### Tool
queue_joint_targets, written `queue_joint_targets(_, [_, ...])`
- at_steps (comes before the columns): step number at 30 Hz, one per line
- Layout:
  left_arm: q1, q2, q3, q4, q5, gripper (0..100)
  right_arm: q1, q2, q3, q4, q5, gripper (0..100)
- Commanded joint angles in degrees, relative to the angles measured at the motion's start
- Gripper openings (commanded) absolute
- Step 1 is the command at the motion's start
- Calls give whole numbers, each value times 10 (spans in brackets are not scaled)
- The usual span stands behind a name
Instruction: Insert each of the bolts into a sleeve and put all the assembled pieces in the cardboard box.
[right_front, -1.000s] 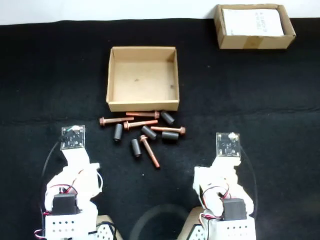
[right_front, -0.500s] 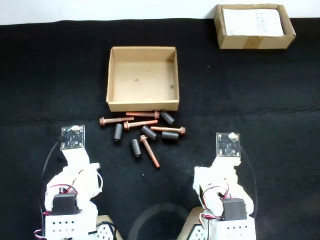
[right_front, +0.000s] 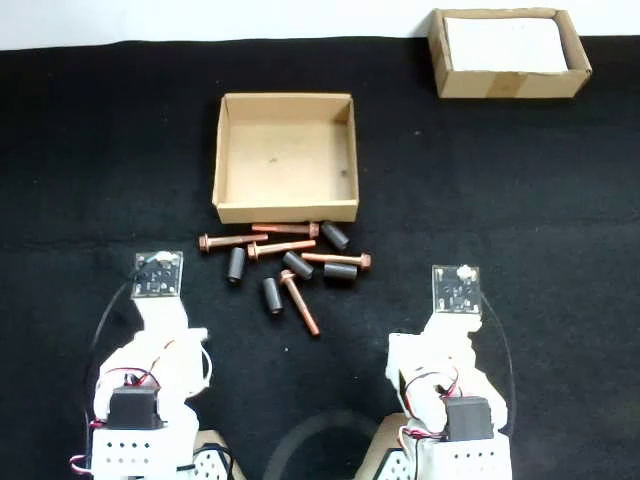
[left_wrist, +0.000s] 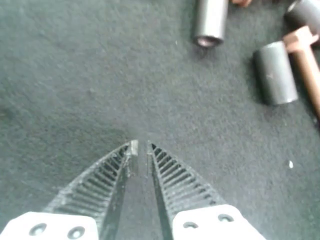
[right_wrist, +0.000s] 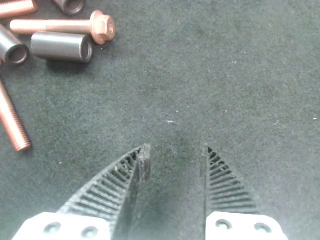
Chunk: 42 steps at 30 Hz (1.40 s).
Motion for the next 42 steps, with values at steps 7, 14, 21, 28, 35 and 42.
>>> queue_joint_targets(7, [25,3,-102,32,6,59,-7,-4,53,4,-17,167])
queue_joint_targets(14, [75,8,-179,77,6,59,7,-3,-33,-1,-89,385])
queue_joint_targets(21, [88,248,-315,26,15,59,-14,-2,-57,-58,-64,450])
queue_joint_targets(28, [92,556,-518,27,132,59,-15,81,-138,-69,-7,450])
queue_joint_targets(35, [91,644,-544,60,136,59,-15,412,-364,27,1,450])
queue_joint_targets(42, [88,650,-546,71,137,59,-12,715,-655,314,2,452])
